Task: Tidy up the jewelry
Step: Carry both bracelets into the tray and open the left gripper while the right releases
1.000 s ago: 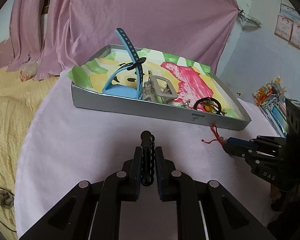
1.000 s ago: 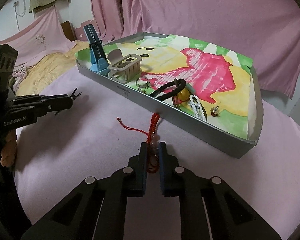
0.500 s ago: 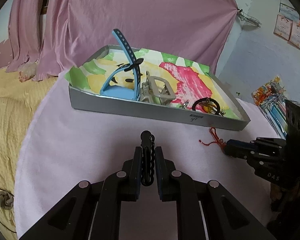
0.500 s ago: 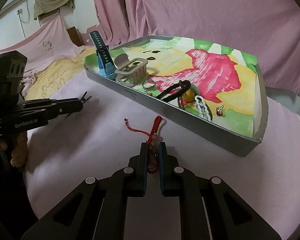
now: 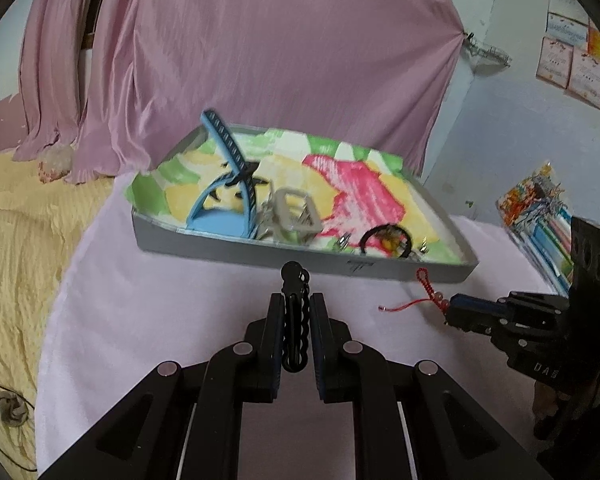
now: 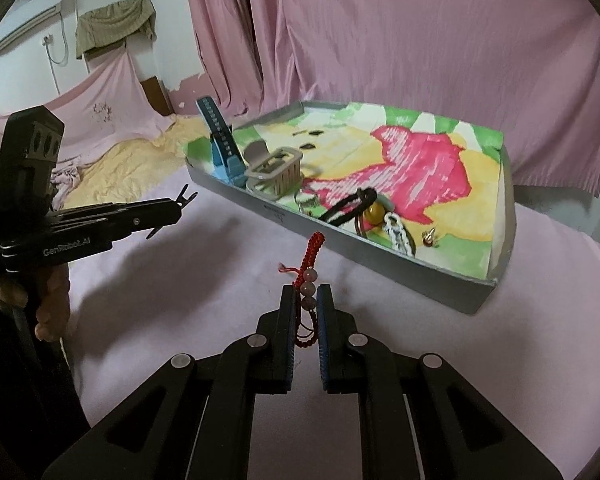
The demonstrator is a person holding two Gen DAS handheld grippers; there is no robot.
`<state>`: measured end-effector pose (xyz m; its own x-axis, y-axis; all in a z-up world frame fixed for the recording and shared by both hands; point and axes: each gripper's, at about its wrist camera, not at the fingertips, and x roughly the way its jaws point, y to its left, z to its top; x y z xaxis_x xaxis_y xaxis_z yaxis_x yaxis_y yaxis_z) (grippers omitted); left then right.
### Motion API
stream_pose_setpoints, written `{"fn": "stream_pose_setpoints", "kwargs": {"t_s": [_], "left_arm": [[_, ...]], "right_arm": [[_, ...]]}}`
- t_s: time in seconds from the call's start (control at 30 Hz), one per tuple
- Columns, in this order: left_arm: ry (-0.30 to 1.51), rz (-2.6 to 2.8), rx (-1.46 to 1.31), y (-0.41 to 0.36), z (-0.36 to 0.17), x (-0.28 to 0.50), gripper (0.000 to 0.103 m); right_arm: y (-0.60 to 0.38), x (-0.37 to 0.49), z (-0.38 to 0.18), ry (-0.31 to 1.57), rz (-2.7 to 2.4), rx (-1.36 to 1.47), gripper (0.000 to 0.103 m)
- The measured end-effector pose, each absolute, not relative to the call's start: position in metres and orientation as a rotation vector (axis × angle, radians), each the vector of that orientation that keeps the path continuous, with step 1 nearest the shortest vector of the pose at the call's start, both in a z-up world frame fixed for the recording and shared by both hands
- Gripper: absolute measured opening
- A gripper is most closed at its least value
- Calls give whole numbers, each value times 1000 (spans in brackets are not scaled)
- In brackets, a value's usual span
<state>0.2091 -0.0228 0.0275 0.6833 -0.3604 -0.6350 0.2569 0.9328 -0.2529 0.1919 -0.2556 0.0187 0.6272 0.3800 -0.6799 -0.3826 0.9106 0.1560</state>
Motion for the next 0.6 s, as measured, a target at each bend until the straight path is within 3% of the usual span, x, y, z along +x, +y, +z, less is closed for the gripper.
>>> {"fn": "stream_pose_setpoints", "kwargs": {"t_s": [0.6], "left_arm": [[650, -391, -138, -57, 54, 244, 12]], "right_arm": [[-277, 213, 44, 635, 392, 54, 9]]}}
